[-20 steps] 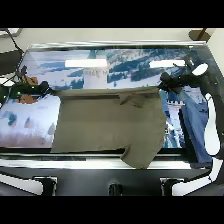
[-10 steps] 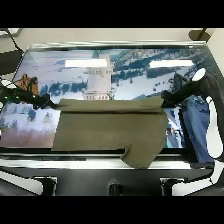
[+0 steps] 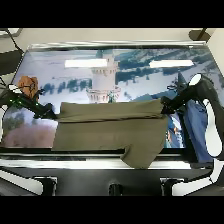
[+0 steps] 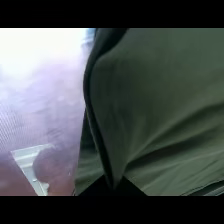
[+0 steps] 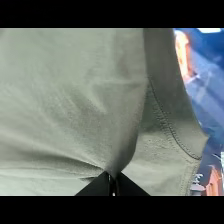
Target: Fold the shirts.
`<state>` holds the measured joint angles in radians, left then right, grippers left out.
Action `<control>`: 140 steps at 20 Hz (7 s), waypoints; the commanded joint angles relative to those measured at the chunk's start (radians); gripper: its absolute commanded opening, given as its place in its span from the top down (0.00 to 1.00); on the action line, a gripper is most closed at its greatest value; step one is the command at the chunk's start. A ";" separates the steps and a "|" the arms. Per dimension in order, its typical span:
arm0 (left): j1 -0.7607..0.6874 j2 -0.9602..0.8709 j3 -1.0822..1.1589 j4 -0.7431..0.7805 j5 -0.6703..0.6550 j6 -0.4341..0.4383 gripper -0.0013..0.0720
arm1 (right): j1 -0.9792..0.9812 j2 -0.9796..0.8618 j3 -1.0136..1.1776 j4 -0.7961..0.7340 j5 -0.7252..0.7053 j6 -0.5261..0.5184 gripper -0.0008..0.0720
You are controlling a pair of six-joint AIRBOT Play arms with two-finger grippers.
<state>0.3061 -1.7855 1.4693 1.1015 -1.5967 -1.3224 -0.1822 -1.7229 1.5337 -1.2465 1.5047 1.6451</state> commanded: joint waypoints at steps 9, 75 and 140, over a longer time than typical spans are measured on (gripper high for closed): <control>0.084 0.144 -0.043 0.181 -0.148 -0.070 0.35 | -0.008 0.128 -0.021 -0.125 0.224 -0.037 0.31; -0.031 0.016 -0.020 -0.125 0.306 -0.140 0.12 | -0.059 0.156 -0.225 0.252 -0.435 -0.127 0.09; -1.033 -0.232 0.095 -0.797 0.692 -0.056 0.95 | 0.149 0.856 -0.225 0.196 0.118 0.260 0.93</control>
<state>-0.6537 -1.9781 1.5570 0.4023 -0.9592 -1.4132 -0.0334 -0.9184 1.3075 -1.0431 1.5764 1.8454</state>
